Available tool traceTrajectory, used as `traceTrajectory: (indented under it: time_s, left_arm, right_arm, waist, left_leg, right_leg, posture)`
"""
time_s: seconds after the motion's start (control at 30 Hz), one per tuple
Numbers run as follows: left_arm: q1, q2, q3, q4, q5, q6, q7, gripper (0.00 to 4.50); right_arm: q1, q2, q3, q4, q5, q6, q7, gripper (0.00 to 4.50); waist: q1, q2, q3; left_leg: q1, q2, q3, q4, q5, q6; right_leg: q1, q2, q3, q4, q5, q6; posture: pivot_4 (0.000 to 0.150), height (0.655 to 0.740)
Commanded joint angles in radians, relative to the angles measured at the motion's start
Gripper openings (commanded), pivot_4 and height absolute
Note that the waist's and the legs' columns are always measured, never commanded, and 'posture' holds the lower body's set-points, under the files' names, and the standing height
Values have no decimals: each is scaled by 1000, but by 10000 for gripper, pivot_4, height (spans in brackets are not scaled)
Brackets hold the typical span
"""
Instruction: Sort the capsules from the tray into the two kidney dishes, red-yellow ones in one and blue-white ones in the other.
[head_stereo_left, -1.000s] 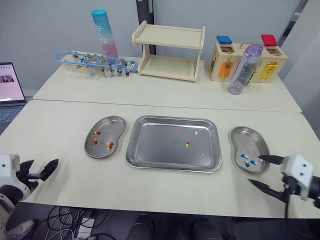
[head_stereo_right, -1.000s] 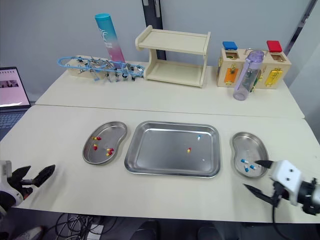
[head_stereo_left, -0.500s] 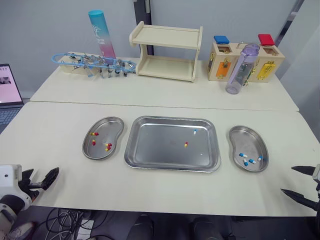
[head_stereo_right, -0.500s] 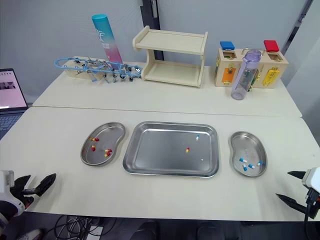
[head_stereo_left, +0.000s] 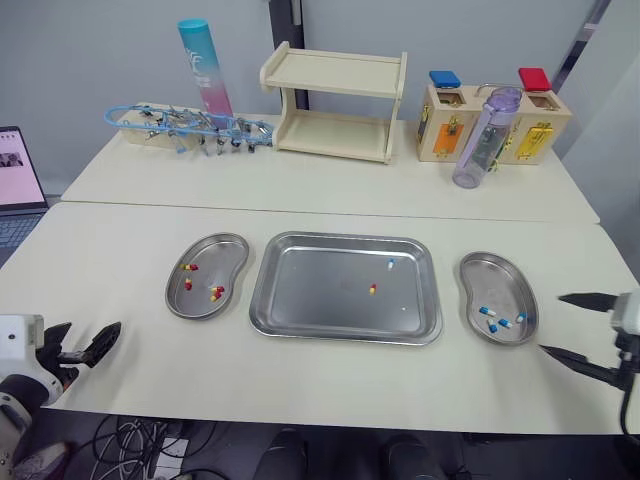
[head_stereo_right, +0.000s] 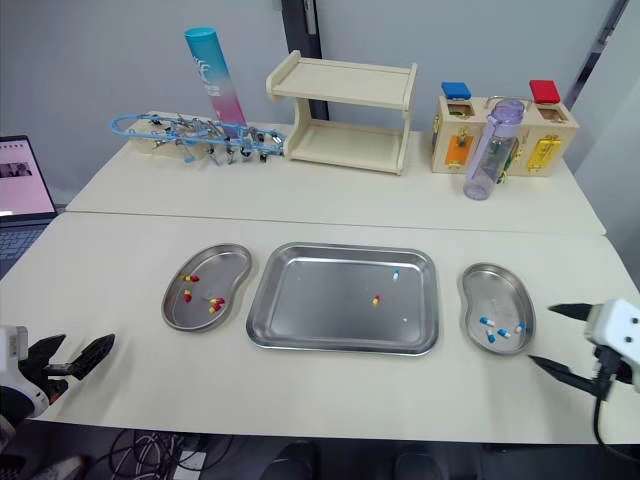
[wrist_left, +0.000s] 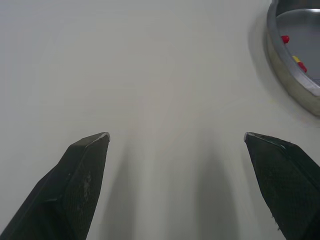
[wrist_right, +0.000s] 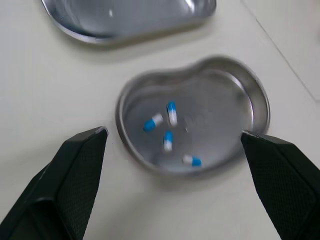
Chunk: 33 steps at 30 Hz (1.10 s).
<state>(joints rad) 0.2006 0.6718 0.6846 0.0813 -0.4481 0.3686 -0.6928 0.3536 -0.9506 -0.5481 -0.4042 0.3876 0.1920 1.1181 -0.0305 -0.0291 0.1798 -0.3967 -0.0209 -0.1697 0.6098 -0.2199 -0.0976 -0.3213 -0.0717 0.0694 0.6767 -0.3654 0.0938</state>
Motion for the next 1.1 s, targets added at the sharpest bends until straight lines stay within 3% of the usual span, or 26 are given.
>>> traceTrajectory:
  time_s: [0.03, 0.2, 0.4, 0.67, 0.97, 1.1]
  left_arm:
    - [3, 17, -21, -67, -9, -7, -20, 44815]
    - [5, 37, -50, -107, -10, -7, -53, 44815]
    - [-36, 142, -155, -149, 13, -82, -214, 44815]
    - [-267, 188, -425, -242, 21, -116, -378, 44815]
    - [-553, 79, -735, -211, 27, 4, -457, 44815]
    - [-644, -15, -854, -101, 107, -59, -473, 35009]
  right_arm:
    - [-15, 64, 102, -198, 67, 69, -86, 45000]
    - [-30, 233, 358, -307, -15, 87, -254, 45000]
    - [-96, 359, 540, -237, -152, 53, -372, 45000]
    - [-92, 392, 605, -221, -172, 56, -418, 45000]
    - [-81, 405, 622, -245, -170, 75, -457, 45000]
    - [-84, 410, 652, -246, -181, 81, -468, 45000]
  waist:
    - [0, 0, 0]
    - [0, -2, -1]
    - [0, 0, 0]
    - [1, 1, 0]
    - [-5, 1, 0]
    - [-5, 1, 0]
  left_leg:
    - [0, 0, 0, 0, 0, 0]
    - [0, 0, -1, 0, 0, 0]
    - [0, 0, 0, 0, 0, 0]
    - [-1, -1, -1, -1, 0, 0]
    - [-1, 0, -1, -1, 0, 0]
    - [-1, 0, -1, 0, 0, 0]
  right_leg:
    - [0, 0, 0, 0, 0, 0]
    - [0, 0, 0, 0, 0, 0]
    - [-2, 0, 1, 1, 0, 0]
    - [-2, 0, 0, 1, 0, 0]
    - [-3, 1, 0, 3, 0, 0]
    - [-3, 2, 0, 3, 0, 0]
  posture:
    - [1500, 7400]
    - [1500, 7400]
    - [1500, 7400]
    - [1500, 7400]
    - [1500, 7400]
    - [1500, 7400]
